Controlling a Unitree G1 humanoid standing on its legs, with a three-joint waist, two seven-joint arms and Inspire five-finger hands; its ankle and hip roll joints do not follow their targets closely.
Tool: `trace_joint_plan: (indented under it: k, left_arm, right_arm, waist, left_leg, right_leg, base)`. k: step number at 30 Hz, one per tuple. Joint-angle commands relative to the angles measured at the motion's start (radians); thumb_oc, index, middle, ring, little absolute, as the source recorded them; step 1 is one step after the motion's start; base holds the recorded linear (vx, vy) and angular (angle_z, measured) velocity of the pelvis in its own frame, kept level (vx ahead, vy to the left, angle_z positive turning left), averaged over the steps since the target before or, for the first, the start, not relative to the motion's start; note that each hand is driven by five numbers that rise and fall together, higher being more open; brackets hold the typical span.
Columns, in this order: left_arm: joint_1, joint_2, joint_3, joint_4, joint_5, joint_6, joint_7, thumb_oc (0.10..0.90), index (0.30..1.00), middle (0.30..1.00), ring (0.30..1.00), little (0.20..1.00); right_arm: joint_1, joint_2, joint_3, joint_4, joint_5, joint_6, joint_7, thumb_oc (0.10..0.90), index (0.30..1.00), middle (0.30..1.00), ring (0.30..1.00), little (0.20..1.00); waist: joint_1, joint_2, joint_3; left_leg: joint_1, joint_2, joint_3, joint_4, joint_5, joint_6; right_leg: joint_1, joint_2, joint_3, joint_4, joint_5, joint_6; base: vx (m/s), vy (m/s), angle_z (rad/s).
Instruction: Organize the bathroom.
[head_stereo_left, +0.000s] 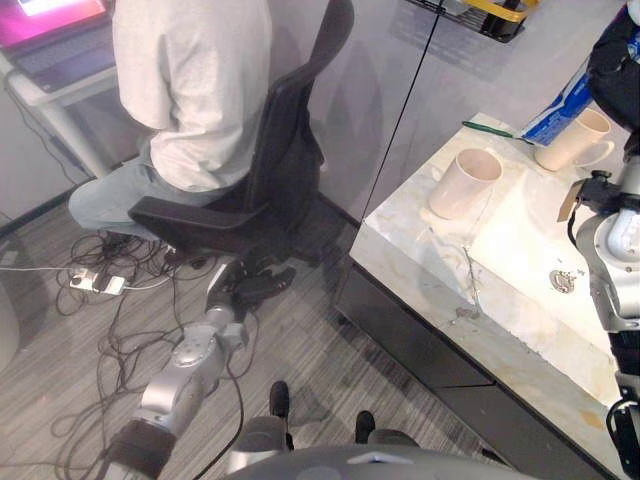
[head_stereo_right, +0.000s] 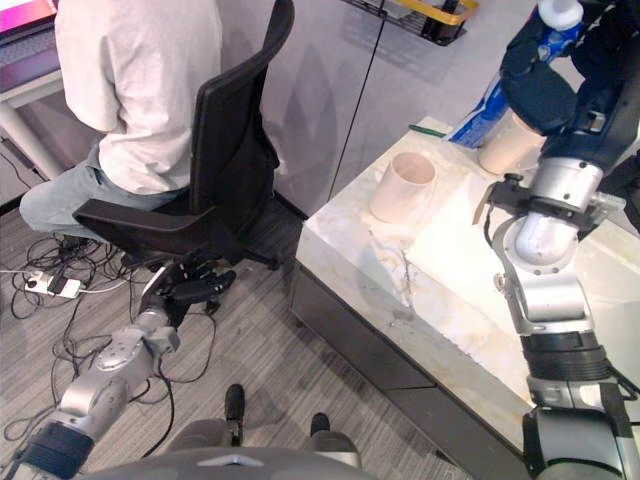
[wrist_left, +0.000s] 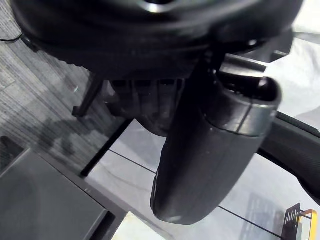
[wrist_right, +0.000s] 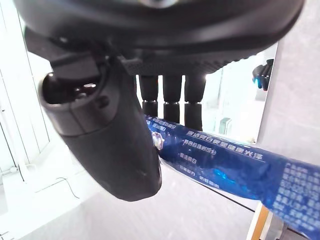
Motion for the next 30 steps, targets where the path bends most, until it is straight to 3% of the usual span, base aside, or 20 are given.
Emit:
trace_joint_plan:
  k: [1,10,30]
  left_arm:
    - [-0.030,-0.003,-0.015,-0.066,0.021,-0.062,-0.023,0.800,0.900,0.900,0.900,0.900]
    - [-0.020,-0.013,-0.010,-0.078,0.040,-0.050,-0.010,0.800,0.900,0.900,0.900,0.900]
    - [0.058,0.011,0.015,-0.097,0.035,-0.042,-0.033,0.800,0.900,0.900,0.900,0.900]
  right_arm:
    - [-0.126,-0.104,-0.058,0.025,-0.013,-0.090,0.011,0.400,0.300,0.300,0.300,0.300]
    - [-0.070,0.000,-0.021,0.007,-0.044,-0.045,0.042,0.400,0.300,0.300,0.300,0.300]
    - [-0.048,-0.004,-0.029,0.031,-0.060,-0.026,0.017,0.400,0.300,0.300,0.300,0.300]
  waist:
    - [0.037,-0.012,-0.157]
    - [0.045,-0.008,-0.143]
    - [0.069,-0.005,-0.139]
  left_leg:
    - [0.086,-0.041,-0.021,0.001,-0.133,0.036]
    - [0.089,-0.042,-0.026,0.003,-0.133,0.042]
    - [0.086,-0.042,-0.032,0.003,-0.130,0.038]
  right_leg:
    - [-0.088,0.074,-0.099,0.032,0.048,-0.028]
    - [-0.082,0.077,-0.104,0.034,0.043,-0.034]
    - [-0.071,0.078,-0.128,0.023,0.041,-0.036]
  base:
    - [0.07,-0.002,0.03]
    - [0.04,-0.009,0.00]
    - [0.06,-0.020,0.03]
